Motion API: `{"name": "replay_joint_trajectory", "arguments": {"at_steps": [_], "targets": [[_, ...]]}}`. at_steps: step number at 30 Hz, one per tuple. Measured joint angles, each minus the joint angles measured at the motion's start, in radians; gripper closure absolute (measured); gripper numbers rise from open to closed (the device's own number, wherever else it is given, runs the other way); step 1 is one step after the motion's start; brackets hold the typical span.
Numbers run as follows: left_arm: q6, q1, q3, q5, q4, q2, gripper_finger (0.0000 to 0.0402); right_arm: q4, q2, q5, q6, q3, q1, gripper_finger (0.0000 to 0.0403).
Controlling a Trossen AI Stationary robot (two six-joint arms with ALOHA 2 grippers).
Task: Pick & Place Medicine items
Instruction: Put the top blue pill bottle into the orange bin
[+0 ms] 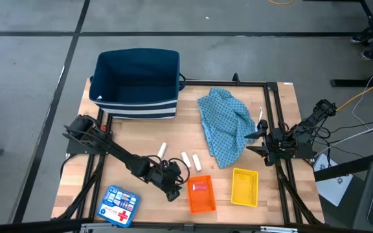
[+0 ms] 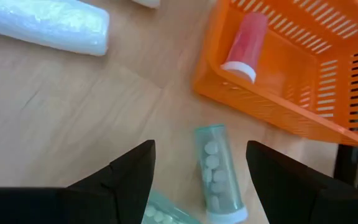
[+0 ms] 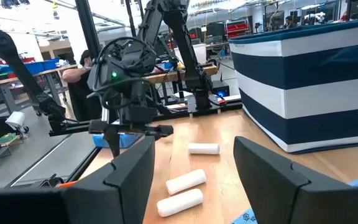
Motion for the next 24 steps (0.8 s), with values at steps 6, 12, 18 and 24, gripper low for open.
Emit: {"name": "replay_joint_trajectory", "arguments": {"at_steps": [6, 12, 18, 24], "targets": [[-0.007, -0.002, 0.0, -0.004, 0.003, 0.001, 0.0153, 0.0, 0.0, 0.0, 0.0, 0.0, 0.0, 0.0183], [-0.002, -0.007, 0.0, -0.005, 0.003, 0.008, 0.0153, 0.0, 0.0, 0.0, 0.0, 0.0, 0.0, 0.0183], [-0.007, -0.023, 0.0, 0.002, 0.016, 0.008, 0.0153, 0.0, 0.0, 0.0, -0.001, 0.0, 0.0, 0.0183], [-0.02, -0.042, 0.044, -0.074, -0.125, 0.008, 0.0153, 0.0, 0.0, 0.0, -0.001, 0.0, 0.0, 0.0183]]}}
